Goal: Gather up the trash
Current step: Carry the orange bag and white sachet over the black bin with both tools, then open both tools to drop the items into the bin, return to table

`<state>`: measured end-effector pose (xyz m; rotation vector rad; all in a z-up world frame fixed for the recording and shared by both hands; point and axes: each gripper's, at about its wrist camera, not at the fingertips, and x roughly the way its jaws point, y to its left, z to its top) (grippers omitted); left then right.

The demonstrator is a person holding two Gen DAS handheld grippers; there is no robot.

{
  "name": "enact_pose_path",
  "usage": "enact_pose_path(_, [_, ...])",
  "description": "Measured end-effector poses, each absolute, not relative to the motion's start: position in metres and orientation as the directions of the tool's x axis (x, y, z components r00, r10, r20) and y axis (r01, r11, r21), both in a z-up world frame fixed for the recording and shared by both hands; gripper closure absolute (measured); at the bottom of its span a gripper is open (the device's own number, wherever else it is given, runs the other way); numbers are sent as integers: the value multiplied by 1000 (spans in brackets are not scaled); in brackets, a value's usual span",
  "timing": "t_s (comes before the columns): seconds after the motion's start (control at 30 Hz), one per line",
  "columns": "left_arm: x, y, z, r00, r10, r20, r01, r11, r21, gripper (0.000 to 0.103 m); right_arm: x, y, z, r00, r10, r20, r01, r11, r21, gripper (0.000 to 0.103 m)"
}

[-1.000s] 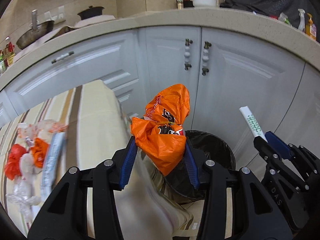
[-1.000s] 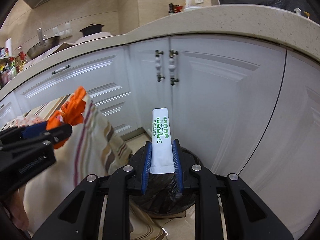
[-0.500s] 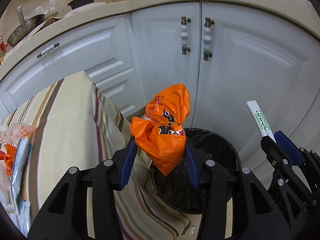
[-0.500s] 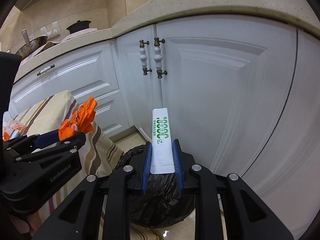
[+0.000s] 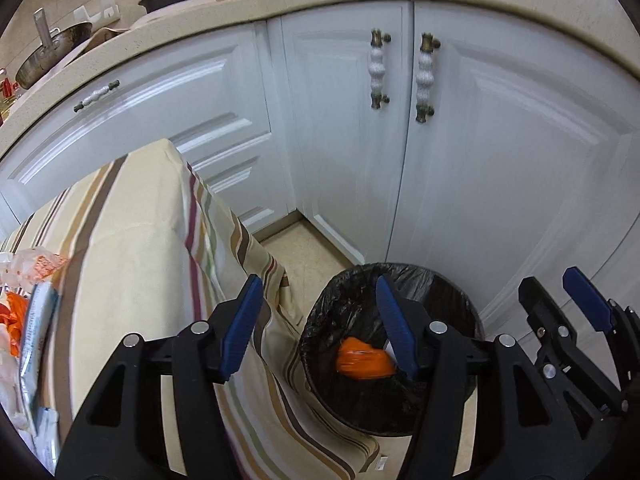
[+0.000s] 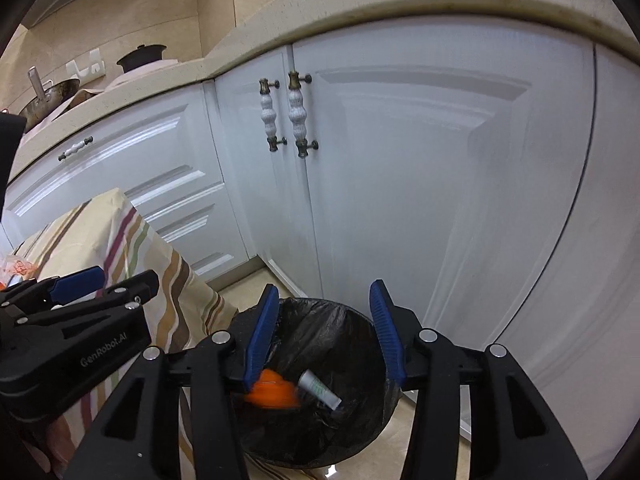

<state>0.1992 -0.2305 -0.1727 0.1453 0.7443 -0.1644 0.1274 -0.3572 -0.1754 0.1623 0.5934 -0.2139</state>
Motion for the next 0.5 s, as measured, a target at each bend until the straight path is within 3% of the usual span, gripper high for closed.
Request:
enact_pose_path(0.3, [158,-174,-128,765,-90,-637,159,986,52,38,97,-321,-138,838,-120,-532,197,976,90,51])
enact_pose_path(0.5, [120,-103,-112,784,-5,-621,55,997,61,34,77,-276,-121,854,-28,-520,100,989,112,49])
